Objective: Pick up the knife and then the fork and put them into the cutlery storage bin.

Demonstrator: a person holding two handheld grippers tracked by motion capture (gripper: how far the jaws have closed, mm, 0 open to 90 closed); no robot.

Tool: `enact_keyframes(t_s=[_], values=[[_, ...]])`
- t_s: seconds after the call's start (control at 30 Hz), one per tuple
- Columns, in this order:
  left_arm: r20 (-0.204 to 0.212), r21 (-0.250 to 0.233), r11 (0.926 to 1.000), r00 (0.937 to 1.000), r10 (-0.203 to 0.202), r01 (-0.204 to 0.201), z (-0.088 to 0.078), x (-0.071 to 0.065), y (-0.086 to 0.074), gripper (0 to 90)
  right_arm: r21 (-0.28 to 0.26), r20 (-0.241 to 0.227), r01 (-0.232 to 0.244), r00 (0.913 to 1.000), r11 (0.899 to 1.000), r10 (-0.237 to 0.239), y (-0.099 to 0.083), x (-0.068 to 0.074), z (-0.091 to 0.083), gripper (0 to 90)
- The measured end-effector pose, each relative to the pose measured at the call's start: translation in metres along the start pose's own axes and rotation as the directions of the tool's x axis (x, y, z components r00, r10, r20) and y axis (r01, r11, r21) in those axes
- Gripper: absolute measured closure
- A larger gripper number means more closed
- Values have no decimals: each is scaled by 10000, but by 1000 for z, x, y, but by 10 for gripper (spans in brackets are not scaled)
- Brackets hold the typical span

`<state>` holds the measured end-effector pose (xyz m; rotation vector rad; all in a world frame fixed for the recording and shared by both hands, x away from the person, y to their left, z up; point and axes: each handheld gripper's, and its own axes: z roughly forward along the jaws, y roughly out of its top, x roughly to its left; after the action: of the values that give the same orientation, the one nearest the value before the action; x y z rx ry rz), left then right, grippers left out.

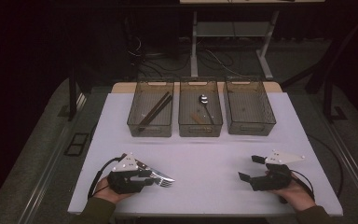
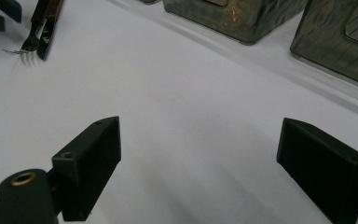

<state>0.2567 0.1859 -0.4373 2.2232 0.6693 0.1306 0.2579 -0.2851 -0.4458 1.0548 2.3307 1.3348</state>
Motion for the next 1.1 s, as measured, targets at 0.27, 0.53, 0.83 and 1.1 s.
enact_keyframes(t_s=[0.27, 0.53, 0.83, 1.1], values=[[-11, 587, 9978, 9995, 320, -319, 8, 0, 0, 894, -32, -31, 26, 10000, 10000, -26, 0, 0, 0, 137], [29, 626, 9966, 9986, 525, -526, 17, 3, 5, 895, -55, -83, 41, 10000, 10000, -42, 0, 1, 0, 137], [3, 609, 9966, 9984, 559, -558, 24, 6, 12, 895, 6, -100, -3, 9999, 10000, 4, 0, 2, 1, 137], [-124, 719, 9953, 9978, 653, -643, 31, 10, 20, 895, 0, -122, -14, 9999, 10000, 14, 0, 2, 1, 137]])
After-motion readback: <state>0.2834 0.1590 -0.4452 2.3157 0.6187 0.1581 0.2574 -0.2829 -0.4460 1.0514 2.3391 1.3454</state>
